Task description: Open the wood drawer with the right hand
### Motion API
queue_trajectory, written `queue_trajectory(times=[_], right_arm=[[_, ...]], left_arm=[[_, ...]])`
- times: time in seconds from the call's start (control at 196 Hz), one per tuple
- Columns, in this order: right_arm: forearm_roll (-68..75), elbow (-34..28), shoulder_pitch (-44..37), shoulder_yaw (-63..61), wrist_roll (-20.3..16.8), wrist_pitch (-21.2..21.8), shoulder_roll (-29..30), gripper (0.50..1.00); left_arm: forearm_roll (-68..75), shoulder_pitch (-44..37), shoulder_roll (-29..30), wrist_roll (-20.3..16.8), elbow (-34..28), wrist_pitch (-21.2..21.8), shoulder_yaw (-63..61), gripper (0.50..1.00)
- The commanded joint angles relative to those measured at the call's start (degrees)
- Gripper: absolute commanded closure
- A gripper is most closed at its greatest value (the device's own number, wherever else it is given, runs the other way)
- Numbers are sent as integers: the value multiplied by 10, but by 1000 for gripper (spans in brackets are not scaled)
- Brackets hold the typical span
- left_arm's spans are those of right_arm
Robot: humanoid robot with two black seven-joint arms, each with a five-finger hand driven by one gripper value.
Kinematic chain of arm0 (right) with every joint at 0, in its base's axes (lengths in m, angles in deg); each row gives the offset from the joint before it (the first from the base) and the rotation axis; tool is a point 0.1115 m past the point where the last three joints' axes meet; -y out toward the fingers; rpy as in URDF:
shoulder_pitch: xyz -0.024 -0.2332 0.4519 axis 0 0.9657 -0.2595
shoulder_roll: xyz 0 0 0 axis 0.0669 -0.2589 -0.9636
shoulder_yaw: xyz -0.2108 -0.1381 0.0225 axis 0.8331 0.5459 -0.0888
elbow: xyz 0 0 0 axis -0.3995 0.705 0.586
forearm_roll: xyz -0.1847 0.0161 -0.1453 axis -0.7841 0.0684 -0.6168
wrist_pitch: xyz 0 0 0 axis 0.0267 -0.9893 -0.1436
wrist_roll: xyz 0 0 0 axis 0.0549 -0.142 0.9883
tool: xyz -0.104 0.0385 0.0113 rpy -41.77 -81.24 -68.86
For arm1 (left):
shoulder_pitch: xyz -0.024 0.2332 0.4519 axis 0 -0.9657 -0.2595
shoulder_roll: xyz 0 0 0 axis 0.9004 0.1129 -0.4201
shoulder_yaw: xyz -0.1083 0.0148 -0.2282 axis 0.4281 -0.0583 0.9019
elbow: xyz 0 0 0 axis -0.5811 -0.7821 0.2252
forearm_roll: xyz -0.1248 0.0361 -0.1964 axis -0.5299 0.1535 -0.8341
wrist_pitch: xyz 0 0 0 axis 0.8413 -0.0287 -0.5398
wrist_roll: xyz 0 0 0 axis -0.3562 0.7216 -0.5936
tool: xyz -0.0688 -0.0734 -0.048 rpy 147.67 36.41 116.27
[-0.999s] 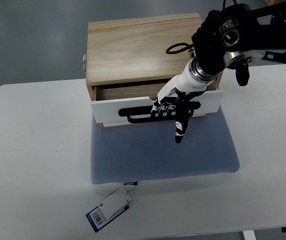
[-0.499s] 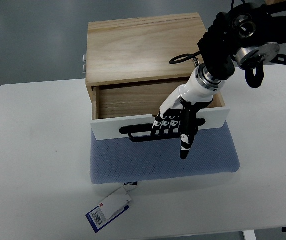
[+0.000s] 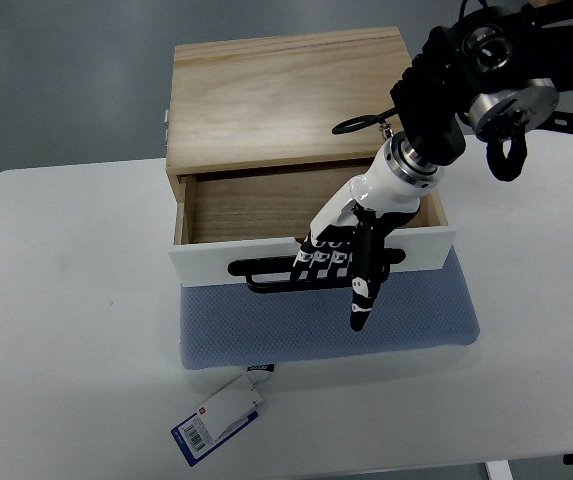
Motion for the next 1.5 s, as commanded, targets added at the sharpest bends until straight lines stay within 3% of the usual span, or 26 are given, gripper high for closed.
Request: queue_trajectory(times=[0.0,1.091,1.493], right_arm=[[8,-2,-8,-1,0,0,-2,556],[-34,-4,-13,4,0,0,-32,556],[-26,-5,-67,-5,1,0,-64,556]], left_arm=[[0,0,0,0,0,1,0,500],[0,0,0,0,1,0,0,500],[0,0,0,0,1,0,-1,500]])
